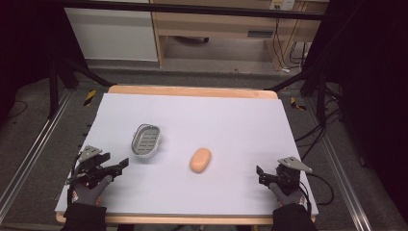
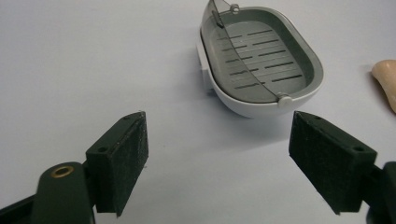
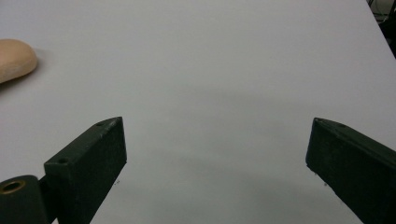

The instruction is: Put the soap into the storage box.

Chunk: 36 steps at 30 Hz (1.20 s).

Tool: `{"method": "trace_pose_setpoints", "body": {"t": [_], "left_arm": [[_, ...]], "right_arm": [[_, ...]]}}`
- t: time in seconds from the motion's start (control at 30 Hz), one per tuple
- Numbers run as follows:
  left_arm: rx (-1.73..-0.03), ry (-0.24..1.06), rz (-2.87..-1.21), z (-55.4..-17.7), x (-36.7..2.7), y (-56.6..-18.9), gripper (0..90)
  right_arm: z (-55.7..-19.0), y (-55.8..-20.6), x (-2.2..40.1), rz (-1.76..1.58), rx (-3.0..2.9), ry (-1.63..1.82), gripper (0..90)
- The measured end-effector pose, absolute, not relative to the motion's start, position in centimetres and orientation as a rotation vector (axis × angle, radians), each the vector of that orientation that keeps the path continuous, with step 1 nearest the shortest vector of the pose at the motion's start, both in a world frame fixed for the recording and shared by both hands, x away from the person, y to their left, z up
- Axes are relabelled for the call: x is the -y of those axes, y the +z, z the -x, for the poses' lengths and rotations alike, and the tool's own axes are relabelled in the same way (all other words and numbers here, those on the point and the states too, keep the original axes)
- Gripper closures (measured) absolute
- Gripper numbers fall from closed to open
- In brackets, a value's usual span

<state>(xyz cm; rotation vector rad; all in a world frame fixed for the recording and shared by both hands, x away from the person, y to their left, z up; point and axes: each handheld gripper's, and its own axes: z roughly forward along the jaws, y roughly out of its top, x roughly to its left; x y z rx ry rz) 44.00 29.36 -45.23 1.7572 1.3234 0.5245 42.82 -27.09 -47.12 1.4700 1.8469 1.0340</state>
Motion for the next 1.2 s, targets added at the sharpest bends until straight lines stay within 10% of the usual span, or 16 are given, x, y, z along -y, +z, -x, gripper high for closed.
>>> {"method": "trace_pose_setpoints", "body": {"t": [1.2], "left_arm": [[-1.254, 0.511, -1.804, -43.3, -27.3, -45.0, 20.9]], "right_arm": [[-42.7, -47.3, 26.3, -1.423, -1.867, 0.986, 4.7]]}}
